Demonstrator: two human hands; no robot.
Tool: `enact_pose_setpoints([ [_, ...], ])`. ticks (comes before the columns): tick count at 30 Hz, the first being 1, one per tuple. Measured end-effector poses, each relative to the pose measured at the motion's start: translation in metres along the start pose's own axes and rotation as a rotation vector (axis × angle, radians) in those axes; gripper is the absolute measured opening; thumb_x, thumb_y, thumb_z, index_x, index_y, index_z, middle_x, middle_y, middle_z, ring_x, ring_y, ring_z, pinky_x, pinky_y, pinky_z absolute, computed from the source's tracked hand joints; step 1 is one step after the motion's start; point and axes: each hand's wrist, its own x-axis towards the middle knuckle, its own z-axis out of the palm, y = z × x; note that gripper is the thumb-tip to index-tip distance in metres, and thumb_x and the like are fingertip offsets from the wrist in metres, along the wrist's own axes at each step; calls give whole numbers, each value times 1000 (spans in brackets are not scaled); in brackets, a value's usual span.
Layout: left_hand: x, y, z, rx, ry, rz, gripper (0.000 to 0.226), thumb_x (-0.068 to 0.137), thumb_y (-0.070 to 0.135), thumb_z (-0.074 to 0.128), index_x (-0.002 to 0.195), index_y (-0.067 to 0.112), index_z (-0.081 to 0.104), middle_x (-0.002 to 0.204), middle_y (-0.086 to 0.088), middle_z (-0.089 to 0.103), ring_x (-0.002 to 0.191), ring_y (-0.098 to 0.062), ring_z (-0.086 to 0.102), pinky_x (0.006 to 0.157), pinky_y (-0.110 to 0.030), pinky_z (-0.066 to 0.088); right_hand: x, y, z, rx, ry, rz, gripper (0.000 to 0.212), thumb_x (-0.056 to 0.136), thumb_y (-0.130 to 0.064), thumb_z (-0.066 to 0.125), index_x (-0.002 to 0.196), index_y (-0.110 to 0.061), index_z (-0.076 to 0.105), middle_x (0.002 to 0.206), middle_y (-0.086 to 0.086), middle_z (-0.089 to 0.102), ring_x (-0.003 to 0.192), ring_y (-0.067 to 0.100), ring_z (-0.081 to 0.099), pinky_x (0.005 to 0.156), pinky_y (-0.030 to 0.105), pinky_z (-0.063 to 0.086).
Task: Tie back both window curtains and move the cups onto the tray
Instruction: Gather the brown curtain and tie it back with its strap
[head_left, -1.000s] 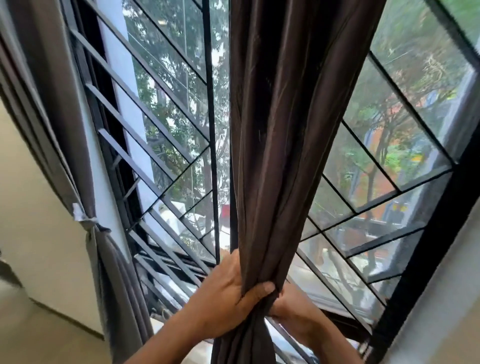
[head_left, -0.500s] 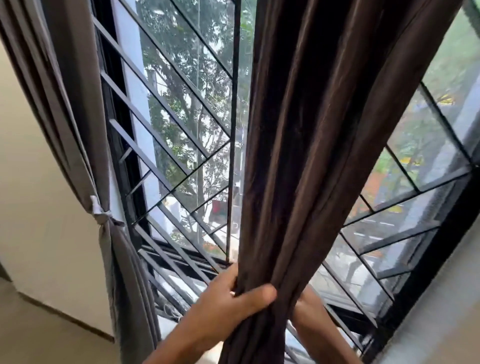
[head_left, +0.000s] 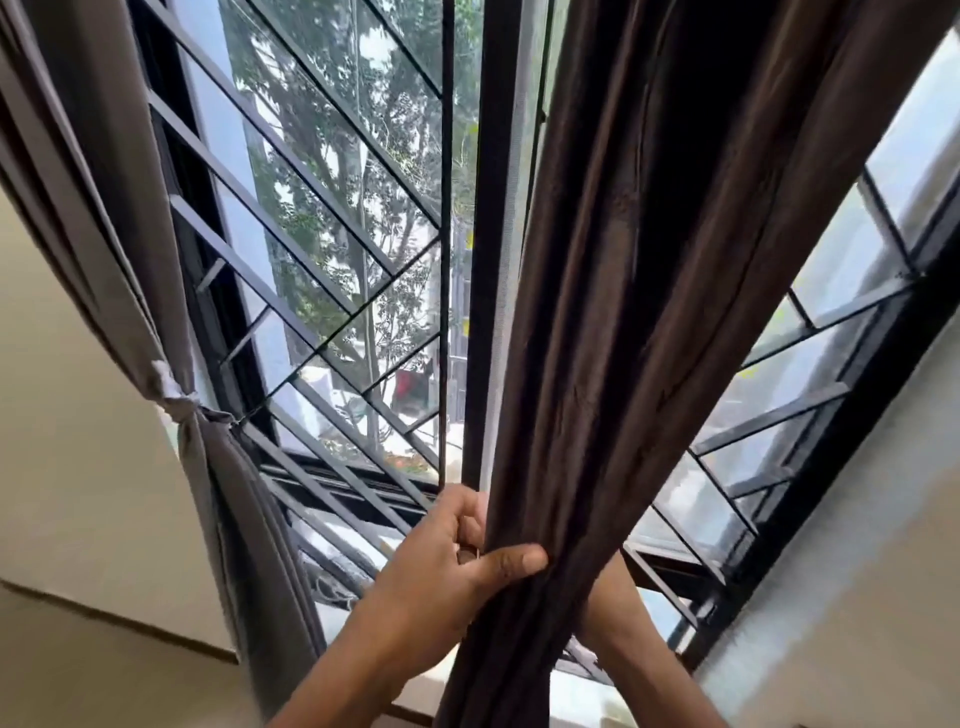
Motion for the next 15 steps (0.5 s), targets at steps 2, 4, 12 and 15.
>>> enact_pose_setpoints([
  [2,0,0,1,399,102,62,60,74,84,77,93,30,57,86,-8,69,79,-24,76,70,-35,60,2,5,-4,-252,78,-31,22,64,-54,72,75,-37,81,75,-8,80,73,8,75,66,41,64],
  [4,-2,-1,11,760,230,192,60,86,91,47,87,31,50,65,-1,59,68,-18,65,56,-32,43,4,6,-8,-446,185,-40,34,70,-54,68,82,-23,76,77,3,79,76,29,76,70,51,65],
  [12,-10,-19,48,100,189,154,50,79,65,81,67,20,64,48,0,57,46,-19,55,47,-32,54,4,-7,-12,-651,366,-47,4,66,-44,60,68,-47,57,54,-3,54,57,31,59,52,39,48],
  [15,-3,-21,54,-109,151,64,36,69,48,96,69,16,79,60,-4,75,54,-11,67,54,-27,60,6,-9,-19,-667,401,-72,6,69,-40,60,69,-43,55,52,-2,52,49,17,48,48,38,45],
])
